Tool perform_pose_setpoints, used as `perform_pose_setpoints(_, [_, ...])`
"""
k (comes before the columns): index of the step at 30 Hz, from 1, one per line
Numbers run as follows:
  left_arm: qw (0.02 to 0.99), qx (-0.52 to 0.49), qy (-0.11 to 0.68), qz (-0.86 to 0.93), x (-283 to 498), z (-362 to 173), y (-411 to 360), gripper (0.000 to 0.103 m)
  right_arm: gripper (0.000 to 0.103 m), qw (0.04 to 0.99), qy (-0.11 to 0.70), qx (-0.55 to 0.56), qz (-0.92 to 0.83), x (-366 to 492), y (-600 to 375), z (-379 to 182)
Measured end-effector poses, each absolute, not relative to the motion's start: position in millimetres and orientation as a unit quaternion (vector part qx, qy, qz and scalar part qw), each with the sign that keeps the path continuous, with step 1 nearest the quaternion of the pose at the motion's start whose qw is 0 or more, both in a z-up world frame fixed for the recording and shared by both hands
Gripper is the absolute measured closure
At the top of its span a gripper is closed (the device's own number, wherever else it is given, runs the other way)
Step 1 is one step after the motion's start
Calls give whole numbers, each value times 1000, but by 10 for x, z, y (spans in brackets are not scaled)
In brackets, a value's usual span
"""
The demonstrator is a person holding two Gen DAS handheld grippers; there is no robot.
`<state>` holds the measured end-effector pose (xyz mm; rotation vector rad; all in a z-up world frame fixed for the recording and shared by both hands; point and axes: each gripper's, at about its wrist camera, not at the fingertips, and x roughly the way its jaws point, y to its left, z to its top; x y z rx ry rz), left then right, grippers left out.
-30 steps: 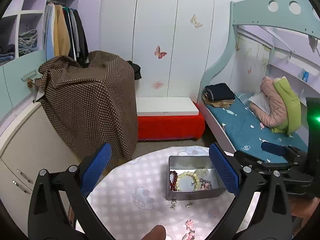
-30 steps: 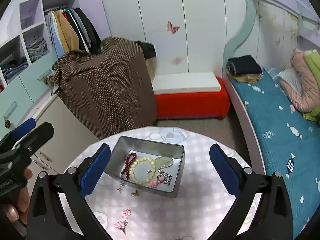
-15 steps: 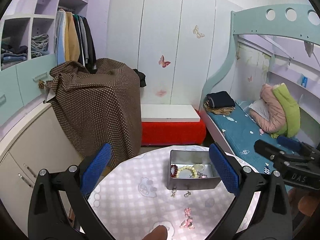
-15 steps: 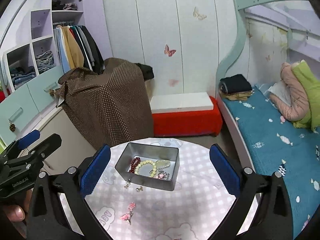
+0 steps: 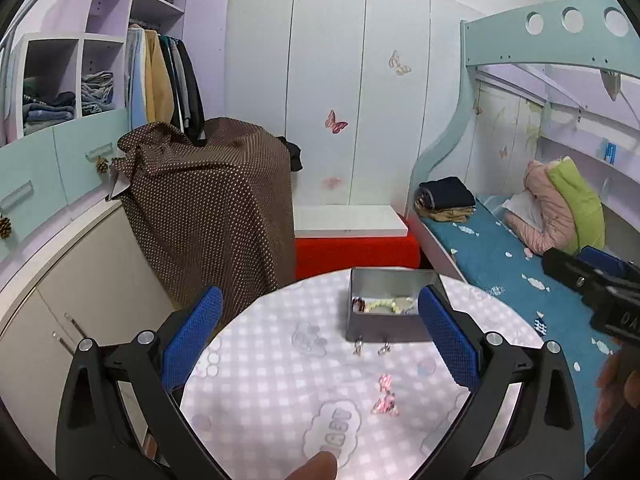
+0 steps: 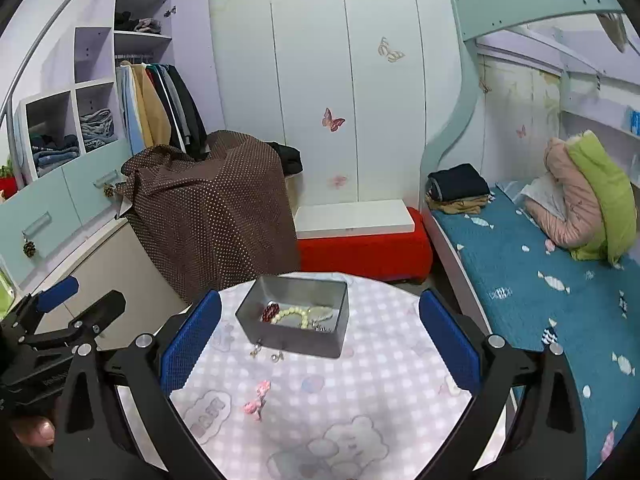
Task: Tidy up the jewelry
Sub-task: 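Lift both open tools away from the grey tin toward the remaining charms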
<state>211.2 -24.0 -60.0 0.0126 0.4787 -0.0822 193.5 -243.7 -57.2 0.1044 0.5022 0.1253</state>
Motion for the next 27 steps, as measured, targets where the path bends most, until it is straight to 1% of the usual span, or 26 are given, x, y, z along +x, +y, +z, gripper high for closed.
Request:
perform_pose_setpoints(7, [969, 13, 243, -40, 1951, -784, -203, 5, 8, 967, 246, 39, 52, 1751, -2434, -646])
perform_pose_setpoints(12, [963, 16, 262, -55, 1926, -996, -235, 5, 8, 965, 254, 46, 48, 1734, -2483, -717])
perform_pose_setpoints(22, [931, 42, 354, -83, 2237, -1829, -578, 5, 8, 953, 295, 55, 46, 1817, -2540, -981])
perform_pose_setpoints(27, [916, 44, 390, -84, 2414, -2124, -631, 5, 8, 948, 311, 59, 43, 1866, -2588, -1085])
